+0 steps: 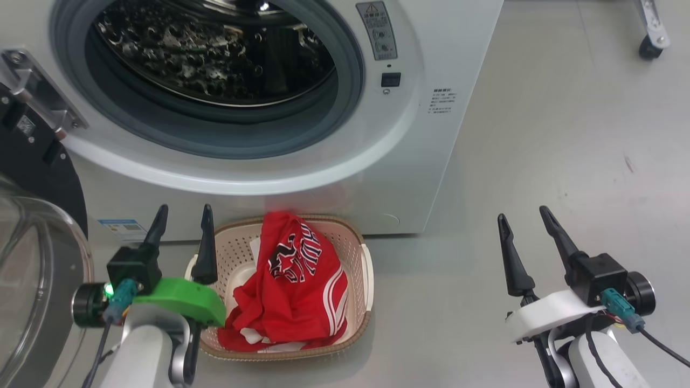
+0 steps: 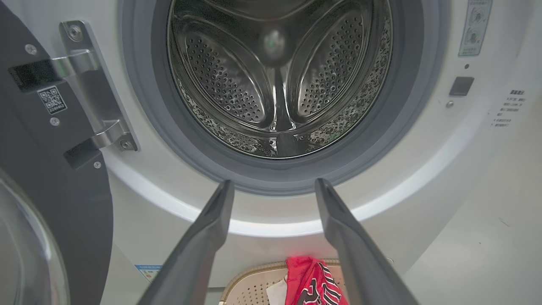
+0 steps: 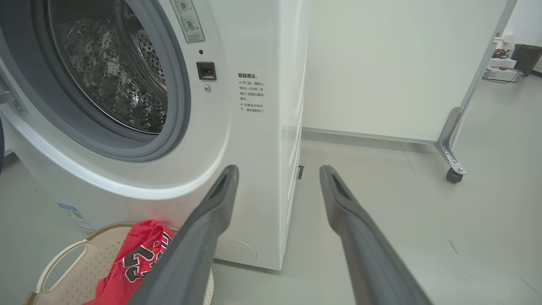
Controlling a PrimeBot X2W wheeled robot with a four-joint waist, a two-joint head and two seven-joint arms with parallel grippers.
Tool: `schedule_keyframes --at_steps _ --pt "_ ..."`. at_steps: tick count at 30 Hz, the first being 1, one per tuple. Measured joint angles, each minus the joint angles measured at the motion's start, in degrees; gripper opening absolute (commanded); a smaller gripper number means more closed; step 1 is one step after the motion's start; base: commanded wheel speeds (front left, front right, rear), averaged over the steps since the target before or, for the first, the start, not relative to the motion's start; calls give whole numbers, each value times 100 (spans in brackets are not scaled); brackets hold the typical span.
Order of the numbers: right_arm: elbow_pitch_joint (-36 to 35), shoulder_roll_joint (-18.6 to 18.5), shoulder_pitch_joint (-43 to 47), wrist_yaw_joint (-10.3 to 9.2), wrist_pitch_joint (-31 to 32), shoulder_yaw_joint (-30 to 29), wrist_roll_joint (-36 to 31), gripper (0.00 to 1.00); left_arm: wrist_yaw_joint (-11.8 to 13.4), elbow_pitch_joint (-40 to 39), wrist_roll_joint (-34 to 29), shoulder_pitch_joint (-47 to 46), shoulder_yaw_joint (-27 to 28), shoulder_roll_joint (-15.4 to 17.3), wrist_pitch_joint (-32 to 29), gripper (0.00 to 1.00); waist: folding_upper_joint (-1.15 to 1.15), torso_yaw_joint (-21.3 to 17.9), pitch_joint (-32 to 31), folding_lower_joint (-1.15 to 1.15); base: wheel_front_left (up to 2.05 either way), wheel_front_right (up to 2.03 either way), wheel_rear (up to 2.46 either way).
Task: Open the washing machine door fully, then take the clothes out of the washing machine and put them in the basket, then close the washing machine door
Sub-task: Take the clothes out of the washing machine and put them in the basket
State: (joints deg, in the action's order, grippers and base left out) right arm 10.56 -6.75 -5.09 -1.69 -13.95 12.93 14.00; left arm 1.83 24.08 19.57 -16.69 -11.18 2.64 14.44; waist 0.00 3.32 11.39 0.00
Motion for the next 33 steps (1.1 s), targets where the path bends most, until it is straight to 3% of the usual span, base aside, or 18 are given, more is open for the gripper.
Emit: schedule_keyframes --at_steps 17,33 --pt "5 78 489 -99 1 12 53 100 102 -959 -151 1239 -98 27 0 100 0 27 -705 0 0 0 0" --pt "-157 93 687 -156 10 15 63 100 209 -1595 -299 1702 -175 167 -35 100 0 -67 -844 0 0 0 0"
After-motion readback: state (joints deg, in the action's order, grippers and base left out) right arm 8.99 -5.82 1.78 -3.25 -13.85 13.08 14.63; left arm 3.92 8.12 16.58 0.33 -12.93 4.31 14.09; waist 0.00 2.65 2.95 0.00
